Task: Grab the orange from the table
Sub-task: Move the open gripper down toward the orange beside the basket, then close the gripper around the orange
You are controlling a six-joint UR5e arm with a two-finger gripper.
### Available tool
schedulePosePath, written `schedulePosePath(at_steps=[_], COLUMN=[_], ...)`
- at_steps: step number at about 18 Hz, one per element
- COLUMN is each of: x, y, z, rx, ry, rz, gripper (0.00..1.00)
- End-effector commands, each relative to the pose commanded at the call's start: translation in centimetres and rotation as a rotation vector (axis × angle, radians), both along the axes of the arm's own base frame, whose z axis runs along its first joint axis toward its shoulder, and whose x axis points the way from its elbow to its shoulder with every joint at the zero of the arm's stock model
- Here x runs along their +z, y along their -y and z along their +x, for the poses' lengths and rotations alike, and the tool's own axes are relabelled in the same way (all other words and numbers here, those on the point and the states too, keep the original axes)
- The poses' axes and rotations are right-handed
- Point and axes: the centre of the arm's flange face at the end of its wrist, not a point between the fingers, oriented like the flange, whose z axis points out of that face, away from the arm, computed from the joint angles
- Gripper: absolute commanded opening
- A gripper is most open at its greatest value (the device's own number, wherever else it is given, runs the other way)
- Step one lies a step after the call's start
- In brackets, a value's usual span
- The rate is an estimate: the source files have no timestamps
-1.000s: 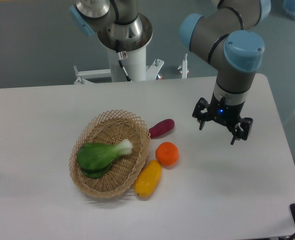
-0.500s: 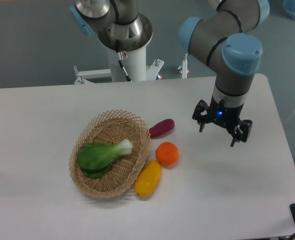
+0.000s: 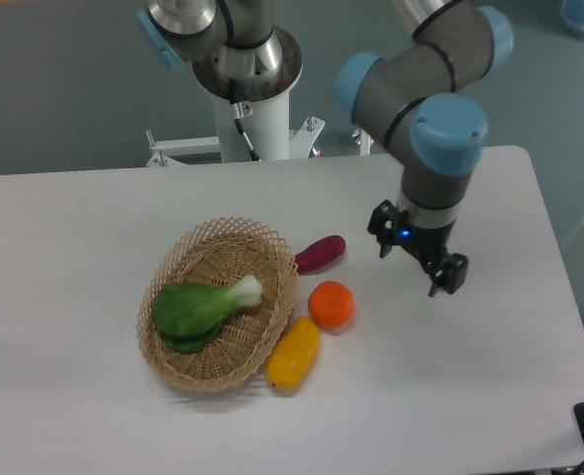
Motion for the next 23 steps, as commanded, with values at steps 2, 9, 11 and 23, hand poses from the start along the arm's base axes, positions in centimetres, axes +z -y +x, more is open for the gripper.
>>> schedulePosePath(at_steps=[2, 9, 11, 23], x=[-2.1, -7.9, -8.1, -9.2], y=[-1.5, -0.9, -1.0, -1.8], z=[1.6, 5.6, 5.5, 5.3], rx=[-0.047, -0.155, -0.154, -0.145], ry=[0.001, -0.015, -0.02, -0.028], rz=[-0.007, -0.093, -0.083, -0.063], gripper=[1.0, 1.0, 1.0, 1.0])
